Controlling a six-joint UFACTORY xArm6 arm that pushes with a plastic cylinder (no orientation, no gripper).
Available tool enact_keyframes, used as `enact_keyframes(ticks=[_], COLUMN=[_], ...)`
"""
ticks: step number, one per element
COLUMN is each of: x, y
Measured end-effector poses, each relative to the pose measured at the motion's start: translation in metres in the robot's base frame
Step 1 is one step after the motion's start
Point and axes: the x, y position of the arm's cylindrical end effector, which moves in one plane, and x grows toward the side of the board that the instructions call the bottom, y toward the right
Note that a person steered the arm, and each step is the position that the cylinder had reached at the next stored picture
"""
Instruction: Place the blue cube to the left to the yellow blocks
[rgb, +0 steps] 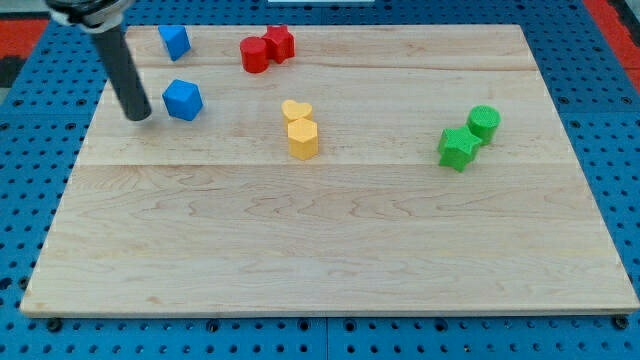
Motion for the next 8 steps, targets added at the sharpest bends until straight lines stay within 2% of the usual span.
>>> enact_keyframes(ticks=[1,2,3,5,6,7,8], x=[0.000,-0.032,-0.053,-0.020,-0.037,-0.048,-0.028], y=[-0.010,-0.045,0.002,0.070,0.027,0.044,0.082])
